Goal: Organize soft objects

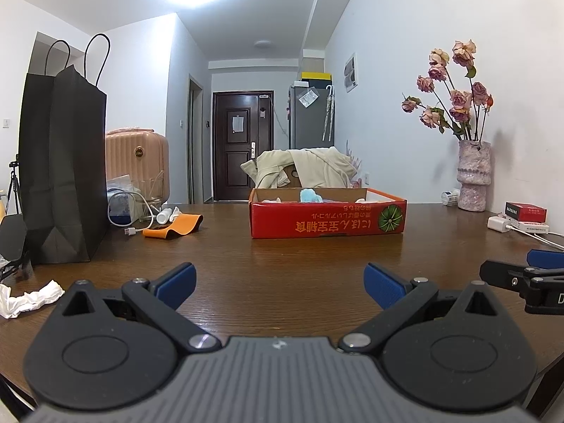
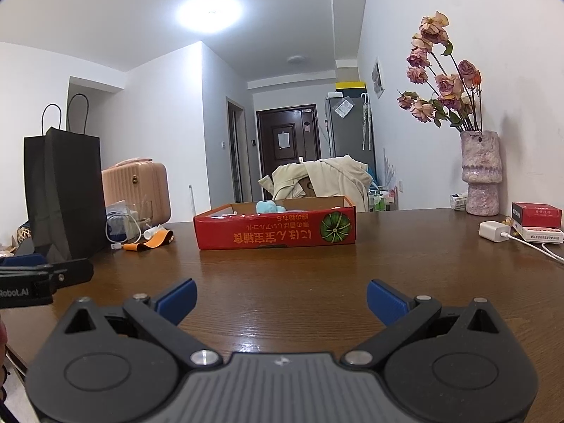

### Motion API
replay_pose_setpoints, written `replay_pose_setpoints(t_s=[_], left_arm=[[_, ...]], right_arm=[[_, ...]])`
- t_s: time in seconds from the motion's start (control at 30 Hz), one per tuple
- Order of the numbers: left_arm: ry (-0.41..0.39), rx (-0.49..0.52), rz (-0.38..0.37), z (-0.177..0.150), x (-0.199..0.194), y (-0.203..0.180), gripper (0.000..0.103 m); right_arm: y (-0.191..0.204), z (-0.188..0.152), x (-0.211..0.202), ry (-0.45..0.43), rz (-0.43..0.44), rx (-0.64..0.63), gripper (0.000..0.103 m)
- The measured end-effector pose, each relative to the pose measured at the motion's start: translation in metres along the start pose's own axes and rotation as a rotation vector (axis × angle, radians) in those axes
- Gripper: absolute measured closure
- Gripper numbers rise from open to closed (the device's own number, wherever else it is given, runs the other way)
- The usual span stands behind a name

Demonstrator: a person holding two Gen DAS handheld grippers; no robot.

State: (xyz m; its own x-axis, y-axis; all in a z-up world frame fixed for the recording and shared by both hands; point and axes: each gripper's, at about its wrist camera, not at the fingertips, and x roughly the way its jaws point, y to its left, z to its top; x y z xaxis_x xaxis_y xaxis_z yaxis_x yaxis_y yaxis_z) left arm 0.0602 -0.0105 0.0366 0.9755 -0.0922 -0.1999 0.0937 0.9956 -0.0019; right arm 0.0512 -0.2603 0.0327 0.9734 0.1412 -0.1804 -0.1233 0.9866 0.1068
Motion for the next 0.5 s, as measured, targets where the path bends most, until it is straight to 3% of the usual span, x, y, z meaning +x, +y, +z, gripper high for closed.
replay_pose_setpoints(t_s=[0.5], left_arm=[[0.003, 0.004, 0.002, -0.0017, 0.0013, -0.0002, 0.0]], right_arm=[[-0.0003, -0.0013, -0.002, -0.011, -0.005, 0.0, 0.0]])
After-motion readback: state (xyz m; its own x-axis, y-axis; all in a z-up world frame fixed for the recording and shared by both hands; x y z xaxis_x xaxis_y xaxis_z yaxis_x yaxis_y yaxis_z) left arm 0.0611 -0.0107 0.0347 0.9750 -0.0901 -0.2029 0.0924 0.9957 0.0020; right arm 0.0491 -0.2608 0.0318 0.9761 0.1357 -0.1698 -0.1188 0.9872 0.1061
